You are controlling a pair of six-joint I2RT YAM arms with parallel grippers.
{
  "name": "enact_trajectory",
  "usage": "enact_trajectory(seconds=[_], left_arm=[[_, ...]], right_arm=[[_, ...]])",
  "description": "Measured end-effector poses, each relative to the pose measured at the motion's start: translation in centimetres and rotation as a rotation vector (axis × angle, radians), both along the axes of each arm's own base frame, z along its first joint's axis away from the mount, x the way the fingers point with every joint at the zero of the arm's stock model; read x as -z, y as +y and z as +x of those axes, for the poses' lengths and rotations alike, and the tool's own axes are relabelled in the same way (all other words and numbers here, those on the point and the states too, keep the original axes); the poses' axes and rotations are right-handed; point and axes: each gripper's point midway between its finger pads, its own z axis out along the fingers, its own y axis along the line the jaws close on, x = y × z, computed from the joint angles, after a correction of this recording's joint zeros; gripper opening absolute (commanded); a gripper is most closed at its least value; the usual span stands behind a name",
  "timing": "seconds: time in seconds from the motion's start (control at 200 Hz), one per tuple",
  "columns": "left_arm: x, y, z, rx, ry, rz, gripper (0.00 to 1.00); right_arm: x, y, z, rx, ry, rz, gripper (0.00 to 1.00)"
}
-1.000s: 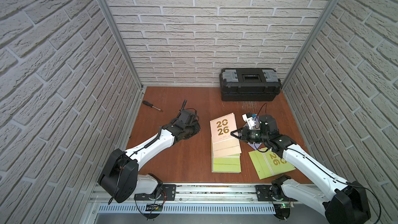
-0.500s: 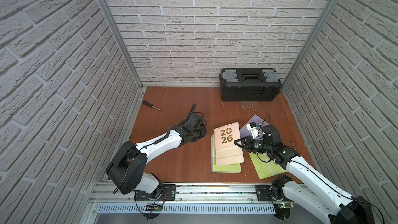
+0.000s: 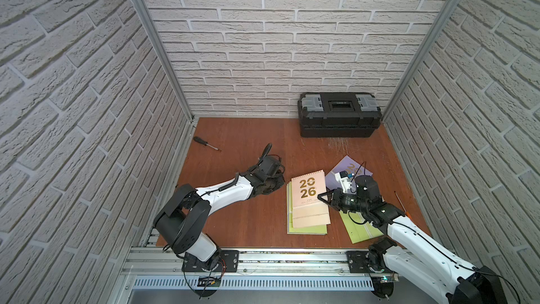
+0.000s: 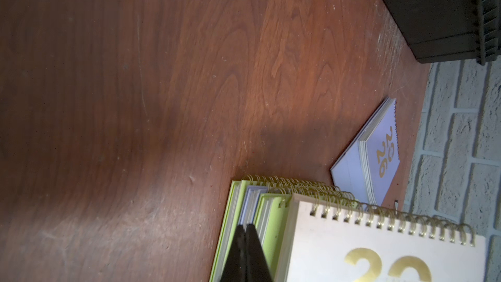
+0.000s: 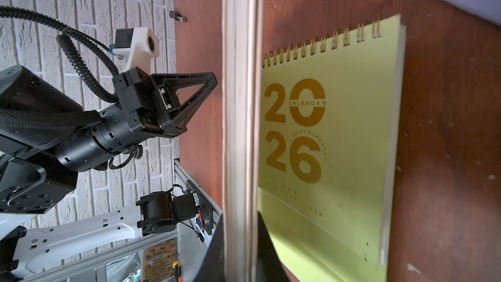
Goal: Stack the calendars
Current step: Place the calendar at the calendar.
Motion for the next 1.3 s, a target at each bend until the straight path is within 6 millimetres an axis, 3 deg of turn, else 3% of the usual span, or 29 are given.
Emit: enact_trajectory(seconds=[0.665, 1.3], left_arm=[[1.9, -0.8, -0.1, 0.01, 0.032, 0.005, 0.0], [2.0, -1.3, -0.1, 0.013, 0.03, -0.005, 0.0]], right_arm=[[1.3, 0.3, -0.2, 0.008, 0.019, 0.046, 0.03], [2.0, 0.4, -0.3, -0.003, 0.013, 0.047, 0.03]])
